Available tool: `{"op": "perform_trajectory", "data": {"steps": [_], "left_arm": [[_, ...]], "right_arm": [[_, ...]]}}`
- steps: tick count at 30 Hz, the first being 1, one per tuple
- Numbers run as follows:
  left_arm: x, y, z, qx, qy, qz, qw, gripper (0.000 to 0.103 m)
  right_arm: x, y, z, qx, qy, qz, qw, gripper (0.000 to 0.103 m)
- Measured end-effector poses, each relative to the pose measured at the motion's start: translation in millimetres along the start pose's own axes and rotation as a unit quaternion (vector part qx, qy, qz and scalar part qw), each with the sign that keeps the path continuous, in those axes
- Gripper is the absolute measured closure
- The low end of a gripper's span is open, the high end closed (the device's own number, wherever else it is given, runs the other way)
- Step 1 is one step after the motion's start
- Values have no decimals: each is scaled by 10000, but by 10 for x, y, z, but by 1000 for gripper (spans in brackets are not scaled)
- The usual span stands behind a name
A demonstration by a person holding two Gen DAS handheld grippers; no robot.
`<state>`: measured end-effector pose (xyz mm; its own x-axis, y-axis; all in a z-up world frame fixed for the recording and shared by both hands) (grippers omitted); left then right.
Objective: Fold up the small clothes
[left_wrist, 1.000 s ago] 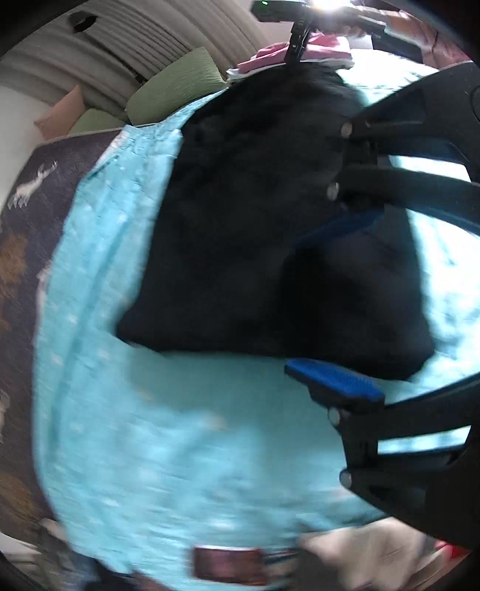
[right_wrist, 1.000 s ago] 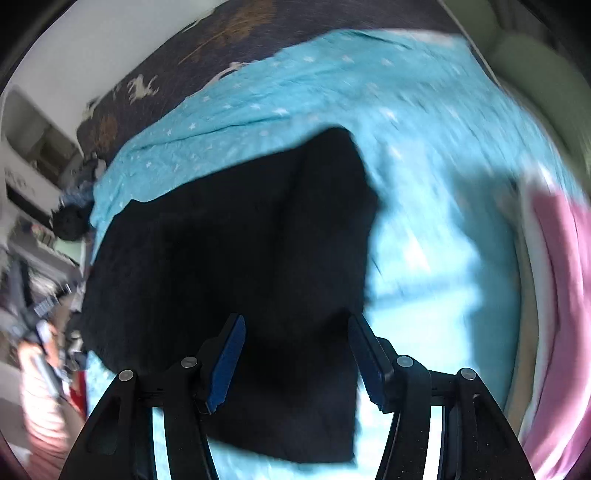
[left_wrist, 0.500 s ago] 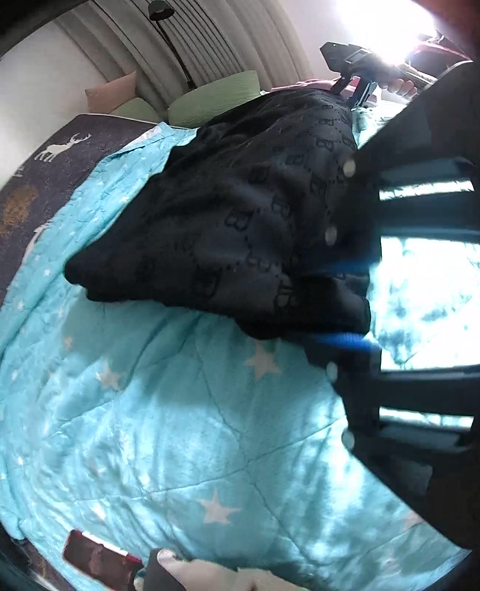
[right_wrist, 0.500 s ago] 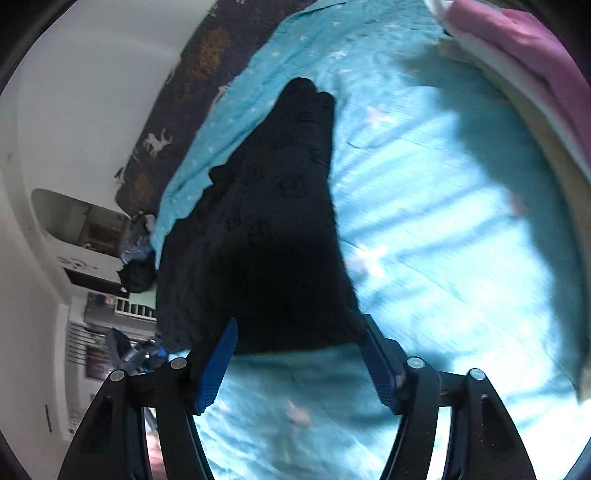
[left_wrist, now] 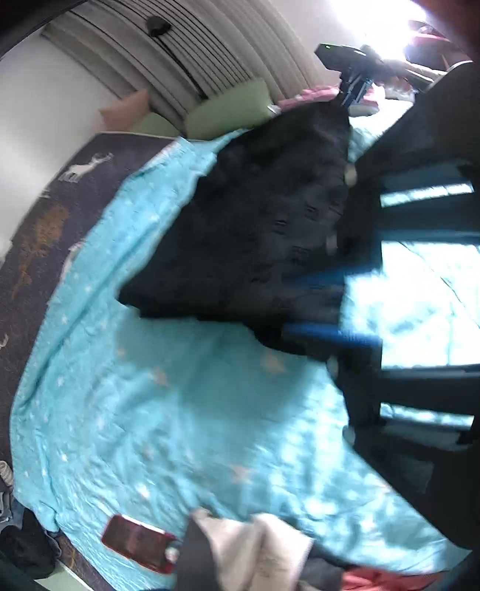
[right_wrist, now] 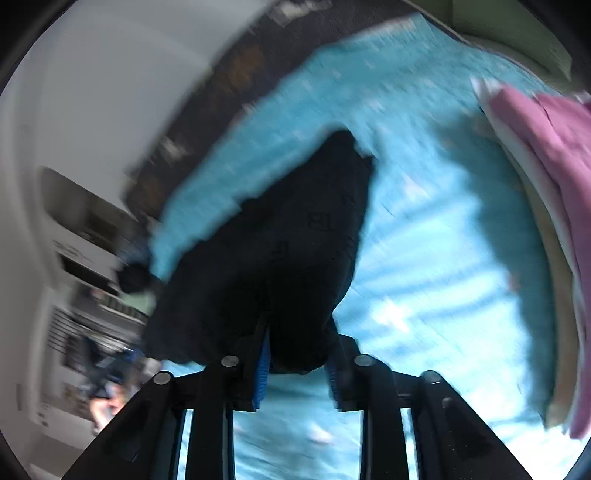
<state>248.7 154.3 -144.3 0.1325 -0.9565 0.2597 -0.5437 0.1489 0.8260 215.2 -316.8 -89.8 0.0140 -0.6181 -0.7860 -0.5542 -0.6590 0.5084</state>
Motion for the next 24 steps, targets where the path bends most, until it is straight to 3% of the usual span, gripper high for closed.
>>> {"op": "perform_trajectory", "data": {"steps": [2, 6, 9, 12, 14, 16, 17, 18, 19, 21, 24], "left_arm": [[-125, -37, 199, -179, 58, 107, 9998, 40], [-10, -220, 432, -652, 4, 514, 9965, 40], [142, -313, 411, -676, 102, 928, 9933, 39], [220, -485, 235, -635, 714, 1333, 9865, 38], [207, -629, 95, -667, 1325, 1563, 9765, 38], [198, -688, 23, -600, 1629, 1592, 9719, 38], [222, -709, -26, -541, 1662, 1594, 9716, 46], [260, -724, -57, -512, 1617, 1588, 9726, 64], [294, -726, -63, -506, 1550, 1531, 9747, 68], [363, -657, -95, -361, 1330, 1347, 9812, 78], [416, -358, -250, -37, 1173, 1463, 9823, 80]], "right_arm": [[214, -28, 200, -183, -184, 164, 9995, 65], [364, 23, 387, -259, -575, -143, 9979, 55], [328, 17, 465, -264, -748, -610, 9950, 44], [263, -136, 417, -264, -1094, -1183, 9866, 39], [247, -262, 308, -152, -1185, -1314, 9841, 34], [267, -381, 165, 56, -1255, -1297, 9836, 30], [280, -434, 93, 186, -1365, -1301, 9819, 28], [278, -478, -3, 347, -1499, -1290, 9796, 28], [266, -502, -38, 425, -1532, -1262, 9792, 31], [242, -565, -117, 489, -1435, -973, 9836, 71], [58, -457, -166, 514, -1030, -749, 9905, 79]]}}
Point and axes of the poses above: each gripper's, at about its wrist camera, not at the fingertips, and y roughly against the way its jaws point, x to its right, z to its underside, the point moved 7 cm from there along -y, roughly the way its jaws point, and after that the axes turned 14 degrees about -z, right-handed, at the moved point
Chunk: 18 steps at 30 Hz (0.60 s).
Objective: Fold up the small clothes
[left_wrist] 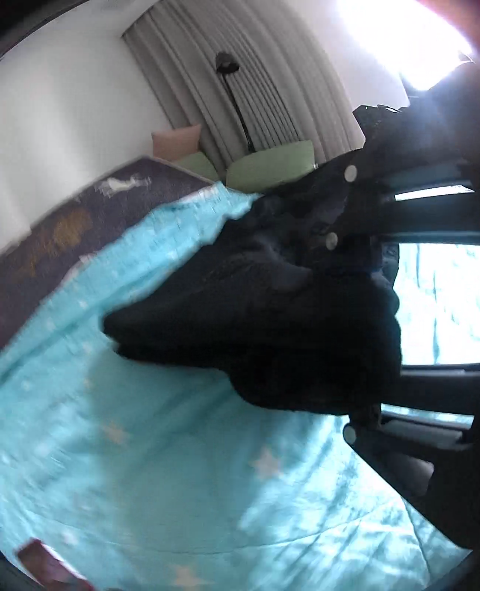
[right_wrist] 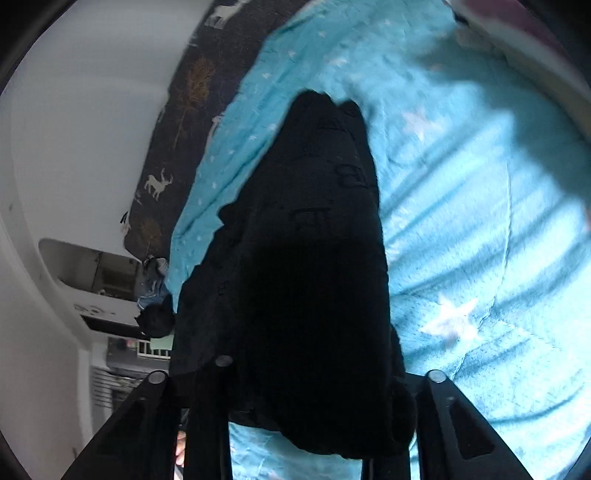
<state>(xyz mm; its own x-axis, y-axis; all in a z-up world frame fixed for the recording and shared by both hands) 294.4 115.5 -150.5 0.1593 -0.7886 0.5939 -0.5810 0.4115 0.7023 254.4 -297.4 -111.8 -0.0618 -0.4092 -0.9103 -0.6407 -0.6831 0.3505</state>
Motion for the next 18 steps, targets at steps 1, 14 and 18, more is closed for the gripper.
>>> {"op": "perform_trajectory", "data": {"steps": [1, 14, 18], "left_arm": [[86, 96, -71, 57, -62, 79, 9999, 80], [121, 1525, 982, -270, -1028, 37, 9943, 79], [-379, 1410, 1496, -641, -643, -373, 9952, 79]], "right_arm": [[-99, 64, -13, 41, 181, 31, 9998, 80], [-936, 1103, 785, -364, 935, -359, 9943, 82], [-363, 1323, 1498, -568, 436, 188, 9973, 77]]}}
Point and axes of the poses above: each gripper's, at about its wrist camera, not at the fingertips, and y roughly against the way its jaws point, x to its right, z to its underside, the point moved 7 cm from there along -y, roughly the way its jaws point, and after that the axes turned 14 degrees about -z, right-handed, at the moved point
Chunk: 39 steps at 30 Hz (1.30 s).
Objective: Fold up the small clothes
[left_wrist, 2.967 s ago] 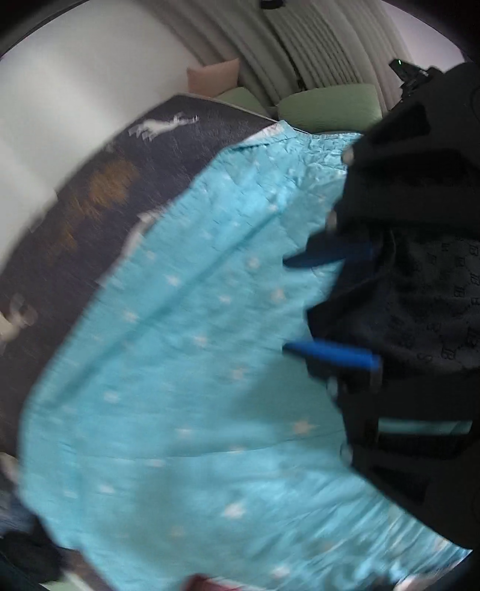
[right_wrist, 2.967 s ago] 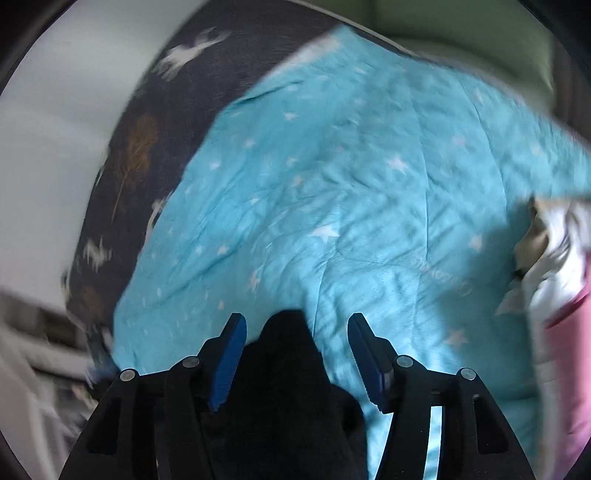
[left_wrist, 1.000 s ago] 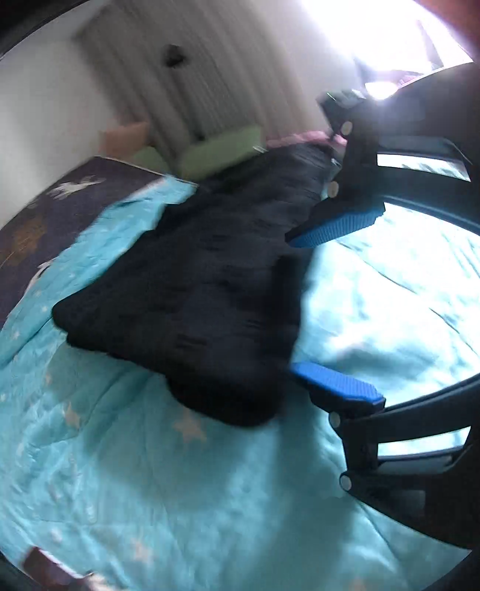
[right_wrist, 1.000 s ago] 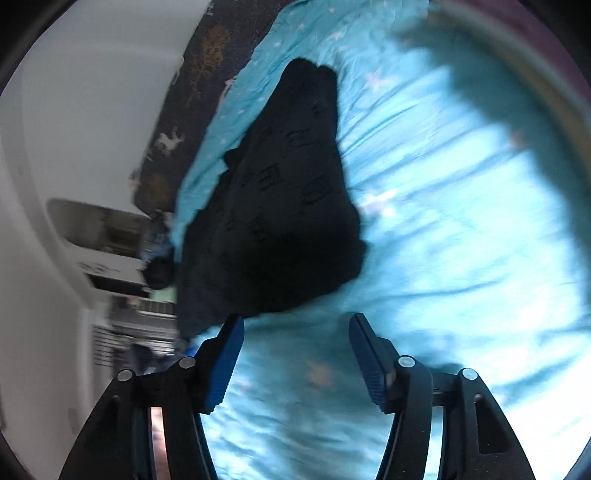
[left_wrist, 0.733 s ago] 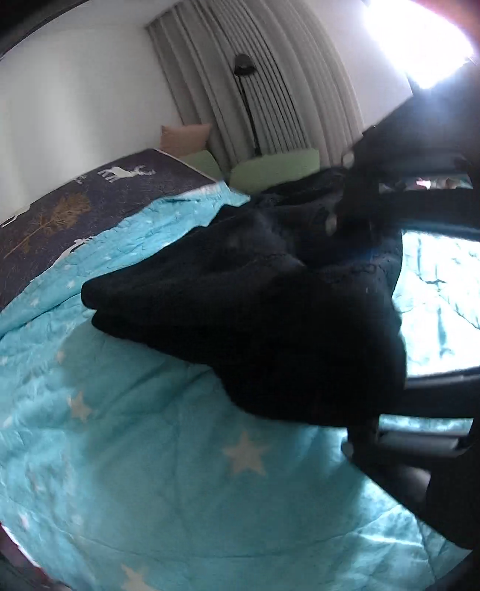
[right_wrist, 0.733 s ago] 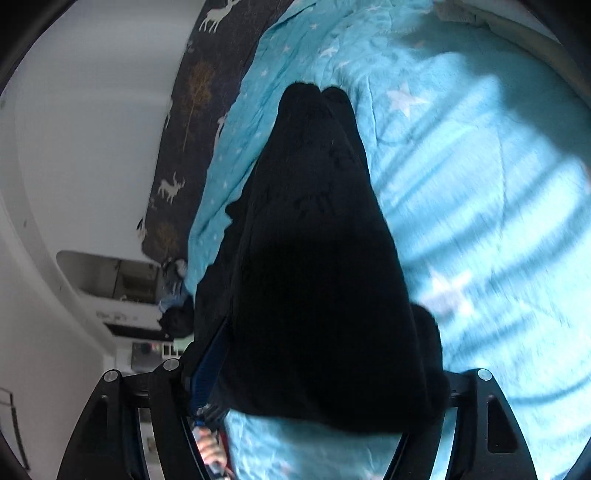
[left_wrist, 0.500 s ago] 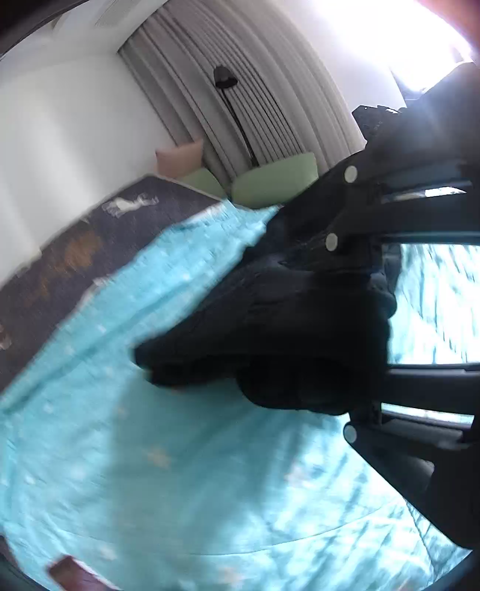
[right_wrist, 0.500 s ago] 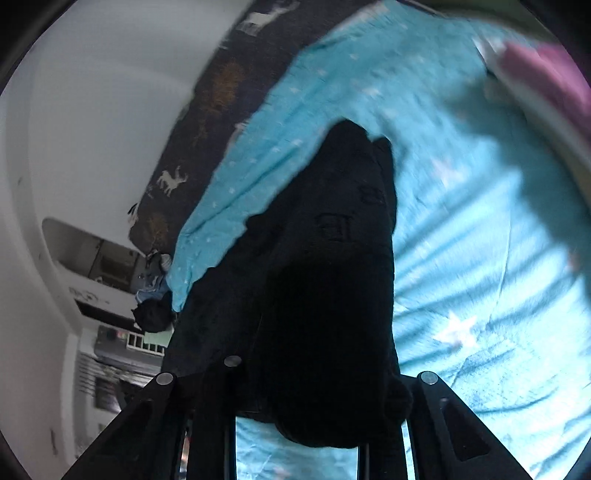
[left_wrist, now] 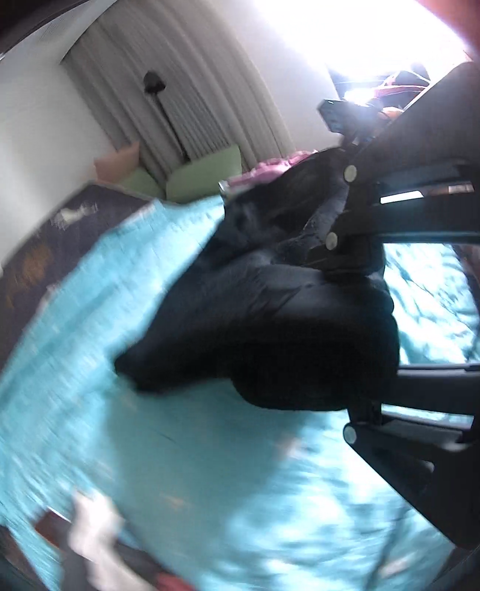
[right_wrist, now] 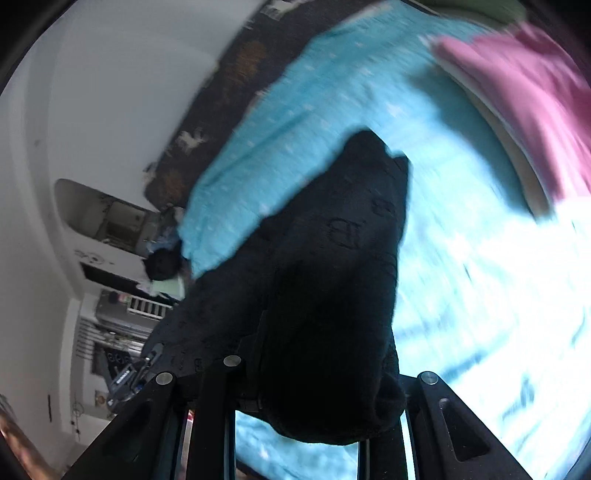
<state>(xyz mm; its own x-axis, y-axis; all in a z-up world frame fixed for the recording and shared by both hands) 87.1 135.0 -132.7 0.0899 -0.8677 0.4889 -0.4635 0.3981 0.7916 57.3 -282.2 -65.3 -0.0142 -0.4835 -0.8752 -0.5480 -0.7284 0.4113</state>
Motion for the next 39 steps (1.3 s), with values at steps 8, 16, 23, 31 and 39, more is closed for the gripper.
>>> {"op": "perform_trajectory", "data": {"steps": [8, 16, 23, 31, 39], "left_arm": [[-197, -189, 176, -83, 92, -267, 9996, 62], [-421, 69, 213, 26, 142, -662, 9977, 59], [-288, 821, -303, 1278, -830, -2595, 9536, 60], [1127, -494, -901, 185, -3675, -1632, 9154, 41], [1717, -1622, -1313, -522, -4440, -426, 8935, 44]], "right_arm": [[366, 189, 390, -57, -255, 1060, 9940, 50], [-323, 557, -44, 700, 1632, 2873, 9412, 47], [-800, -464, -352, -616, 3037, 2734, 9106, 42], [-883, -1649, -503, -2025, 4751, 2065, 8311, 42], [-700, -2418, -834, -2807, 4455, 1226, 8413, 43]]}}
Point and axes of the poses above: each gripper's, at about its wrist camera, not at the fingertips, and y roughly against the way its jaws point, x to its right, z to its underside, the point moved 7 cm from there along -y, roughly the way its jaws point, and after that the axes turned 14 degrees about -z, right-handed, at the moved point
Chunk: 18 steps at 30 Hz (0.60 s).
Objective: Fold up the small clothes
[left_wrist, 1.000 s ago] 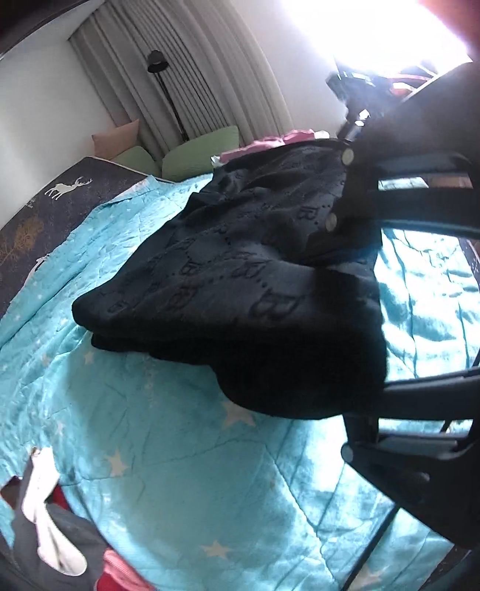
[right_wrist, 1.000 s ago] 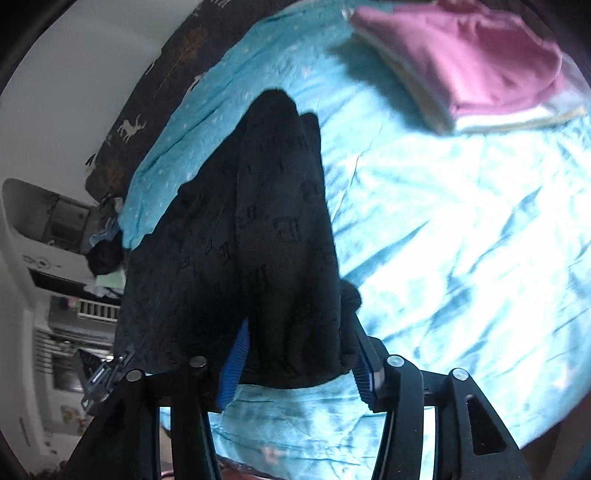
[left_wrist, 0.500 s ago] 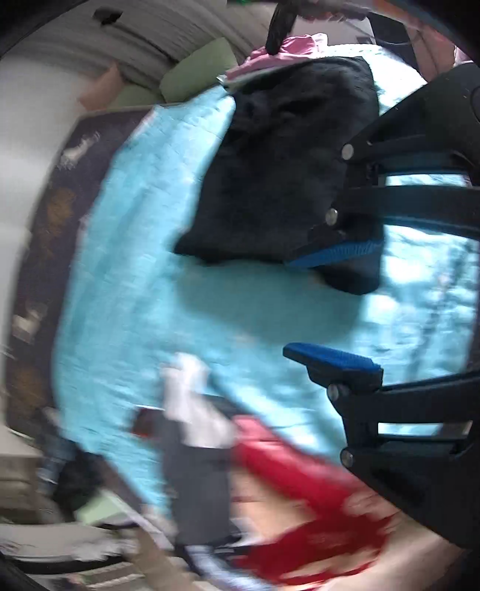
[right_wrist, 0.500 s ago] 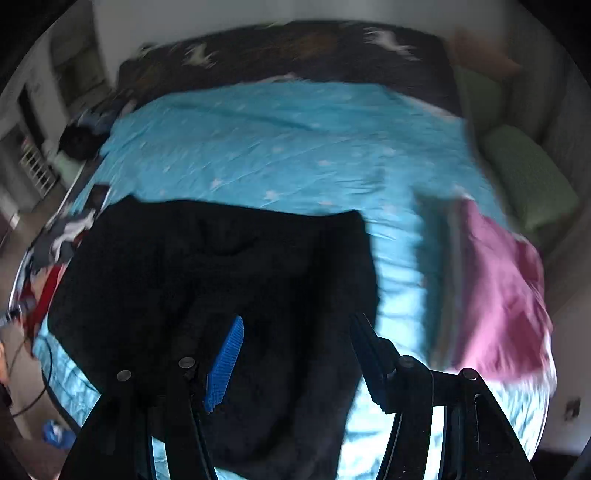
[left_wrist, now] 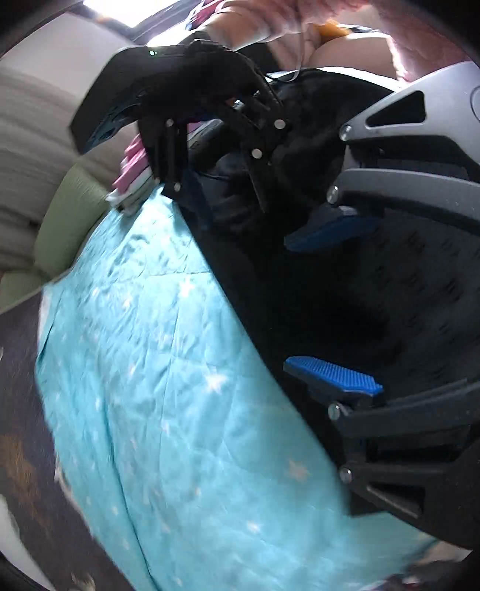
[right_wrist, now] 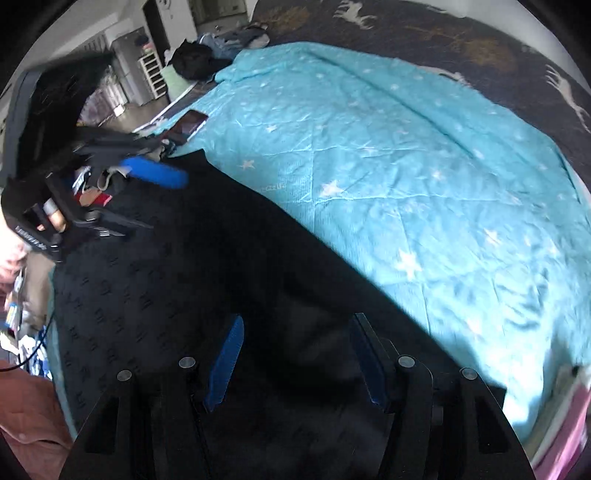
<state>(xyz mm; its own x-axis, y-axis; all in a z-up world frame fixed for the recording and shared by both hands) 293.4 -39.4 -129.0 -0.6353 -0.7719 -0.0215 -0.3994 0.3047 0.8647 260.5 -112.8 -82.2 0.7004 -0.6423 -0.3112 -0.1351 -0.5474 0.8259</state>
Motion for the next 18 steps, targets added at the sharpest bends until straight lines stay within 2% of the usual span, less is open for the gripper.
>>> {"op": "perform_trajectory", "data": {"steps": [3, 6, 9, 10, 11, 12, 14, 18], "left_arm": [[105, -162, 12, -254, -514, 365, 9977, 45], [252, -312, 33, -368, -1120, 394, 9922, 45], [248, -425, -33, -264, -1087, 350, 9931, 45], [254, -427, -52, -197, -1056, 389, 9935, 45], [267, -428, -57, -128, -1068, 479, 9930, 46], [296, -437, -52, -101, -1123, 532, 9922, 60], [357, -489, -35, -141, -1300, 553, 9899, 95], [288, -319, -221, 363, -1103, 337, 9927, 100]], "right_arm": [[44, -146, -105, -337, 155, -74, 9993, 43], [31, -270, -135, -642, 388, -254, 9969, 43], [16, -404, -109, -896, 513, -368, 9940, 45], [22, -446, -90, -973, 527, -342, 9933, 51], [38, -491, -71, -1057, 522, -318, 9925, 74], [71, -529, -50, -1129, 464, -274, 9921, 83], [91, -498, -51, -986, 308, -383, 9939, 92], [95, -259, -111, -488, 255, -427, 9976, 94]]}}
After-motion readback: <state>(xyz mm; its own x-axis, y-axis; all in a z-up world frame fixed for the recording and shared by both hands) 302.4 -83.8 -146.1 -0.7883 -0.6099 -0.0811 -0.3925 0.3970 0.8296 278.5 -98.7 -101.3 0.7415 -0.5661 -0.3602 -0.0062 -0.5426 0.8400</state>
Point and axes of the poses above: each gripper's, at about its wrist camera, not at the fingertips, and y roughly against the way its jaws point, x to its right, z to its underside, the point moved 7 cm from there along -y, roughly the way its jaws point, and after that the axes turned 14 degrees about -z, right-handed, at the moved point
